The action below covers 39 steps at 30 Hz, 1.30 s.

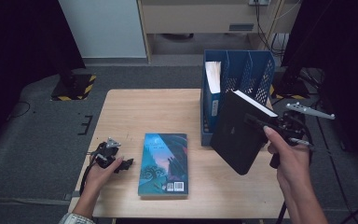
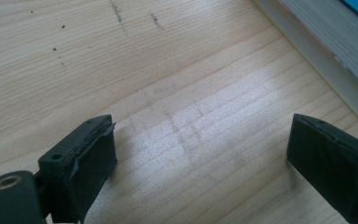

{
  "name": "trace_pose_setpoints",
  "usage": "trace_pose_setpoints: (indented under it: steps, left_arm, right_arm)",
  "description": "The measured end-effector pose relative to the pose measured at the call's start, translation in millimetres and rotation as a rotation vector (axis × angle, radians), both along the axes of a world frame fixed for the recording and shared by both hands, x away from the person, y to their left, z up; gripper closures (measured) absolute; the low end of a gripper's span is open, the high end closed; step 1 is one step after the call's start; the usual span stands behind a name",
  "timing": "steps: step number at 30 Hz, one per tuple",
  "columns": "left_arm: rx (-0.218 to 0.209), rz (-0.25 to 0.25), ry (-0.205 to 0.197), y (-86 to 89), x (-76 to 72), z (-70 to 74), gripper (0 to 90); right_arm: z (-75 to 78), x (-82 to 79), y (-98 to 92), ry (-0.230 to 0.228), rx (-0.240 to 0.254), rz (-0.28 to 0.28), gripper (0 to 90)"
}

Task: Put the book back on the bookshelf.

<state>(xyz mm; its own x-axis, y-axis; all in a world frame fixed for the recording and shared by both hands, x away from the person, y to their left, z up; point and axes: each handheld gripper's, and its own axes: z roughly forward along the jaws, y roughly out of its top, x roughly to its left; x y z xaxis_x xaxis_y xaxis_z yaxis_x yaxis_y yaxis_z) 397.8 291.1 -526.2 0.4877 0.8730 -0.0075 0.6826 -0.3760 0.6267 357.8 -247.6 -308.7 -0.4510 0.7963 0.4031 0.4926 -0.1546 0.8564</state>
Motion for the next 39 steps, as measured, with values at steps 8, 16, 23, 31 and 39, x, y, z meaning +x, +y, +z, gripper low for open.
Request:
trace_pose_setpoints:
  steps: [8,16,23,31,39]
  left_arm:
    - [0.011,-0.001,-0.008,-1.9,-1.0,-2.1,4.5]
    - [-0.021,0.008,-0.065,-2.4,-3.9,-8.6,0.0]
    - [-0.035,0.011,-0.086,-1.9,-5.3,-10.9,0.0]
    - [-0.035,0.01,-0.087,-2.4,-4.9,-10.9,0.0]
    - [-0.035,0.009,-0.087,-3.8,-4.4,-10.9,0.0]
  right_arm:
    - [12.2,1.5,-12.7,-0.011,0.006,-0.052,53.1]
    - [21.9,4.4,-21.9,-0.012,0.003,-0.089,53.2]
    - [33.7,13.6,-26.8,-0.005,-0.026,-0.128,53.2]
    - [39.0,33.4,-32.7,-0.011,-0.05,-0.17,53.2]
    - [34.1,51.7,-47.4,0.0,-0.097,-0.214,53.2]
